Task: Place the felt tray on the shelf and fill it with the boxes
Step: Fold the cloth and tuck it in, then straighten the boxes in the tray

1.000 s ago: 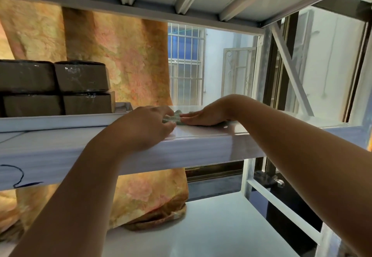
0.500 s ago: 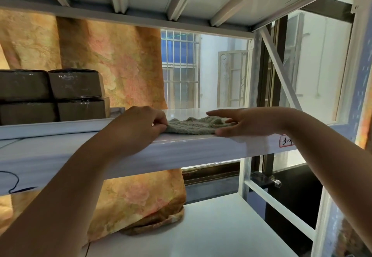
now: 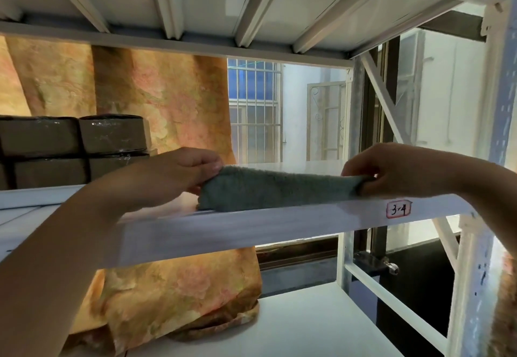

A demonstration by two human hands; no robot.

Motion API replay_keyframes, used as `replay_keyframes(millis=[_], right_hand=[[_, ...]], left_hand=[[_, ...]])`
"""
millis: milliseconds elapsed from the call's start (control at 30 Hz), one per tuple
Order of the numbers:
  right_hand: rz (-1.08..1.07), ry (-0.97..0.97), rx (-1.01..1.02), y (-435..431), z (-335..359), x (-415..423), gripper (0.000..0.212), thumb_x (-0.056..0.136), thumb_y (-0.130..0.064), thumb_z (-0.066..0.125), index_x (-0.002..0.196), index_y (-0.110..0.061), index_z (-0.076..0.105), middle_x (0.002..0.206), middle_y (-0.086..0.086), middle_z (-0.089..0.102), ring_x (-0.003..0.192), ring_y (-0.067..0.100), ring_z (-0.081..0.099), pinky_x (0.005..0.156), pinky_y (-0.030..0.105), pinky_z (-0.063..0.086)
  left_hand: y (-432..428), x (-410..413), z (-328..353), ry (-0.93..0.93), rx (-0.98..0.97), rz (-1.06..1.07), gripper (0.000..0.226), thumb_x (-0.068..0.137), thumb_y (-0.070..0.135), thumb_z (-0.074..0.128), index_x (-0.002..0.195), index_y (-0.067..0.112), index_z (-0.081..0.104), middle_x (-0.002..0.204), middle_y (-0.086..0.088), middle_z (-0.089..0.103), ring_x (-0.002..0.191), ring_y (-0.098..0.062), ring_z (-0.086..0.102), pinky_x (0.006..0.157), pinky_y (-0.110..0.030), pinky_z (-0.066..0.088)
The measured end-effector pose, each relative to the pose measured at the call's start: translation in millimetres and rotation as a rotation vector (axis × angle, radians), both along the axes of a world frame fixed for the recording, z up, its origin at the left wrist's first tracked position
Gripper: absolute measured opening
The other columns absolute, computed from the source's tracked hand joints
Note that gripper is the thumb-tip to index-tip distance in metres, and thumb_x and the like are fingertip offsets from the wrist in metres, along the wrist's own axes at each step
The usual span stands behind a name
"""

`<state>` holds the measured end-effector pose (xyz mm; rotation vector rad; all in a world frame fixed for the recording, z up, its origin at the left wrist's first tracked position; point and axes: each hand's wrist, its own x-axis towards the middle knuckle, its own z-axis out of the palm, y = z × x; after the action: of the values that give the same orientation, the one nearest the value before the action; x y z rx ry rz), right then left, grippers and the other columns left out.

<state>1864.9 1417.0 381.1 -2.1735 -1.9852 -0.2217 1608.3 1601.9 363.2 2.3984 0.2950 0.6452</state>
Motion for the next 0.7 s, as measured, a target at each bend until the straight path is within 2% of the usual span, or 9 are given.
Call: replay_keyframes(millis=[100, 133, 200, 267, 333, 467, 600, 667, 700], right_hand=[[0.0, 0.066, -0.034, 1, 18, 0, 0.026, 0.09, -0.008, 0.054, 0.076, -0.028, 0.061, 0.074, -0.008, 0.062, 0.072, 0.009, 0.058, 0.065, 0.017, 0.042], [-0.011, 0.065, -0.011, 4, 25, 2, 0.025, 0.091, -0.009, 0.053, 0.076, -0.028, 0.06, 0.074, -0.008, 0.062, 0.072, 0.009, 0.059, 0.065, 0.018, 0.042], [-0.037, 0.044, 0.058, 11, 38, 7, 0.024, 0.093, -0.011, 0.051, 0.077, -0.026, 0.06, 0.075, -0.005, 0.062, 0.073, 0.012, 0.06, 0.067, 0.022, 0.047], [-0.061, 0.031, 0.131, 19, 50, 12, 0.02, 0.094, -0.014, 0.051, 0.081, -0.023, 0.063, 0.079, -0.002, 0.065, 0.077, 0.016, 0.061, 0.077, 0.032, 0.05], [-0.097, -0.04, 0.207, 30, 58, 15, 0.014, 0.093, -0.018, 0.054, 0.091, -0.021, 0.068, 0.087, -0.002, 0.068, 0.079, 0.016, 0.061, 0.083, 0.036, 0.05], [-0.158, -0.165, 0.296, 53, 67, 11, 0.025, 0.091, -0.016, 0.057, 0.112, -0.01, 0.069, 0.104, 0.008, 0.069, 0.085, 0.019, 0.059, 0.091, 0.036, 0.05], [-0.214, -0.242, 0.335, 71, 73, 8, 0.027, 0.09, -0.014, 0.056, 0.113, -0.011, 0.068, 0.108, 0.01, 0.07, 0.099, 0.027, 0.062, 0.093, 0.043, 0.05], [-0.218, -0.202, 0.352, 78, 77, 7, 0.027, 0.09, -0.011, 0.053, 0.113, -0.01, 0.068, 0.107, 0.011, 0.07, 0.099, 0.027, 0.062, 0.093, 0.042, 0.051], [-0.214, -0.151, 0.362, 79, 79, 7, 0.028, 0.091, -0.01, 0.05, 0.113, -0.009, 0.067, 0.109, 0.011, 0.068, 0.1, 0.027, 0.061, 0.094, 0.042, 0.05]], left_hand=[[7, -5, 16, 0.055, -0.156, -0.056, 0.04, 0.061, 0.065, 0.069, 0.061, 0.026, 0.064, 0.057, 0.011, 0.053, 0.053, -0.002, 0.051, 0.055, -0.013, 0.046], [10, -5, 22, 0.048, -0.17, -0.016, 0.041, 0.062, 0.062, 0.07, 0.063, 0.022, 0.064, 0.056, 0.009, 0.054, 0.052, -0.004, 0.05, 0.052, -0.016, 0.045], [15, -4, 33, 0.029, -0.15, 0.113, 0.031, 0.078, 0.045, 0.06, 0.07, 0.015, 0.061, 0.05, 0.009, 0.054, 0.048, -0.006, 0.046, 0.049, -0.02, 0.038], [19, -2, 44, -0.007, -0.134, 0.257, 0.024, 0.093, 0.026, 0.049, 0.079, 0.01, 0.061, 0.047, 0.009, 0.055, 0.041, -0.004, 0.044, 0.04, -0.017, 0.035], [25, 1, 52, -0.073, -0.19, 0.346, 0.023, 0.097, 0.02, 0.045, 0.089, 0.009, 0.063, 0.06, 0.002, 0.062, 0.038, -0.003, 0.05, 0.035, -0.013, 0.039], [36, 11, 59, -0.253, -0.366, 0.38, 0.015, 0.096, 0.016, 0.05, 0.092, 0.008, 0.062, 0.087, -0.014, 0.068, 0.057, -0.006, 0.071, 0.05, -0.014, 0.056], [44, 12, 62, -0.271, -0.235, 0.355, 0.009, 0.084, 0.01, 0.065, 0.092, 0.005, 0.064, 0.093, -0.014, 0.063, 0.075, -0.013, 0.068, 0.062, -0.016, 0.059], [47, 11, 63, -0.24, -0.075, 0.442, 0.006, 0.084, 0.006, 0.066, 0.09, 0.007, 0.064, 0.087, -0.012, 0.062, 0.073, -0.016, 0.061, 0.06, -0.022, 0.058], [48, 10, 63, -0.233, 0.024, 0.496, 0.002, 0.086, 0.007, 0.064, 0.087, 0.009, 0.064, 0.081, -0.009, 0.06, 0.07, -0.016, 0.057, 0.058, -0.025, 0.053]])
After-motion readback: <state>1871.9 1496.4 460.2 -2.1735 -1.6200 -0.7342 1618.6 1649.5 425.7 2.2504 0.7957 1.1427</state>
